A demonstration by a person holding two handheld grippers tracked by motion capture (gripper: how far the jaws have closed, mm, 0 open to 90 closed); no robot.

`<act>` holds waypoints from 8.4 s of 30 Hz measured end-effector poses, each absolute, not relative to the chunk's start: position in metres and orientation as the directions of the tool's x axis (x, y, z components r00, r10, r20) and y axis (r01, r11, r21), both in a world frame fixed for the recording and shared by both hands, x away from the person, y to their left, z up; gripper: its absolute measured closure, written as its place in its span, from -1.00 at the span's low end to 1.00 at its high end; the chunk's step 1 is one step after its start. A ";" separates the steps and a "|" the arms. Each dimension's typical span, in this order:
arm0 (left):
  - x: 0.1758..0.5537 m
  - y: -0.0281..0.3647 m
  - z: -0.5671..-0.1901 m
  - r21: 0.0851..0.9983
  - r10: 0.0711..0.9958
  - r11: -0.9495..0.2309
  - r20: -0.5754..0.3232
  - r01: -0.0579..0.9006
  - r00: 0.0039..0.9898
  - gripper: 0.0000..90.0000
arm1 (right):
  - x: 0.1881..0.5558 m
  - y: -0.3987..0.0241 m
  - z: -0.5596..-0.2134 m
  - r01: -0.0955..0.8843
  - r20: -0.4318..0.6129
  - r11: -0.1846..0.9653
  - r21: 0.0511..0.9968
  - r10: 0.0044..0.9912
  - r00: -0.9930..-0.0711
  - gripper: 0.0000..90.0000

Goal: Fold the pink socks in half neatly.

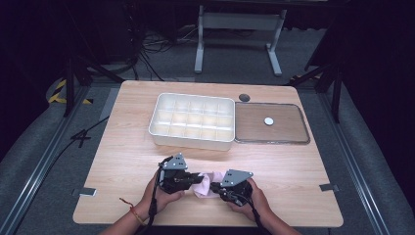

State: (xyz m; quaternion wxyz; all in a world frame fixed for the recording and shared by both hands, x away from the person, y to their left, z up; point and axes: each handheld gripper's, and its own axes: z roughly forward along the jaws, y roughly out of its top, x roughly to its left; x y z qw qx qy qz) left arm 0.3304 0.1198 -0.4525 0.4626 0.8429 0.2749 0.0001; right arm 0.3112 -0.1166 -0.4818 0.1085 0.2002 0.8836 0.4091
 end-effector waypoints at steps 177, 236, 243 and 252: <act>0.330 0.040 -0.469 0.738 0.290 -0.603 -0.152 0.304 0.945 0.65 | 0.327 -0.182 -0.462 0.399 0.054 0.606 0.688 0.505 -0.861 0.52; 0.341 0.084 -0.480 0.716 0.400 -0.551 -0.223 0.428 0.889 0.87 | 0.322 -0.148 -0.470 0.284 -0.080 0.625 0.728 0.488 -0.869 0.91; 0.341 0.084 -0.477 0.726 0.398 -0.542 -0.222 0.423 0.890 0.87 | 0.321 -0.151 -0.466 0.273 -0.097 0.637 0.721 0.482 -0.871 0.91; 0.338 0.080 -0.466 0.760 0.381 -0.509 -0.221 0.403 0.898 0.87 | 0.321 -0.145 -0.471 0.272 -0.095 0.640 0.719 0.478 -0.873 0.93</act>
